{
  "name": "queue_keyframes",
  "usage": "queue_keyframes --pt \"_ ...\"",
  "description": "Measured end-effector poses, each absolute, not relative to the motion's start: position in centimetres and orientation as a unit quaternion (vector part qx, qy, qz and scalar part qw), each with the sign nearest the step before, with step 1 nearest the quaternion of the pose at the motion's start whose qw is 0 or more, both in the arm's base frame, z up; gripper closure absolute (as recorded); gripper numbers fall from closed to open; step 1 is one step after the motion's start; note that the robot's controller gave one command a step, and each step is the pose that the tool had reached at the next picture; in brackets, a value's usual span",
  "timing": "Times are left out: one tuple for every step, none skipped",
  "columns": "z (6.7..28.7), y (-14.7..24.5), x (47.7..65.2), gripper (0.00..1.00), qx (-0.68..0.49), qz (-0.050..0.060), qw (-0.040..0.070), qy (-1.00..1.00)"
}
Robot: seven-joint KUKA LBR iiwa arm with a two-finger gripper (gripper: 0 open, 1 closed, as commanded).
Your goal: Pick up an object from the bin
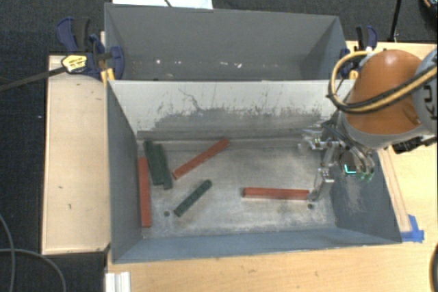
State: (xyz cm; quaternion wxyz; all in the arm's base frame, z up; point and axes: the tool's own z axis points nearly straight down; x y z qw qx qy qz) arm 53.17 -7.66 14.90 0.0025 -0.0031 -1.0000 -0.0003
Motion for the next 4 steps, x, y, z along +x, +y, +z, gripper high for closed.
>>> queue_keyframes --pt "6.6 -1.0 51.2 0.0 0.016 -0.002 0.003 -1.0" --pt "10.2 0.4 47.9 0.0 0.032 0.0 0.001 -0.999" --pt "12.2 -1.7 50.6 0.0 -0.048 0.0 -0.003 -0.999" --pt "6.8 -0.2 49.6 0.0 -0.11 0.0 0.002 -0.994"
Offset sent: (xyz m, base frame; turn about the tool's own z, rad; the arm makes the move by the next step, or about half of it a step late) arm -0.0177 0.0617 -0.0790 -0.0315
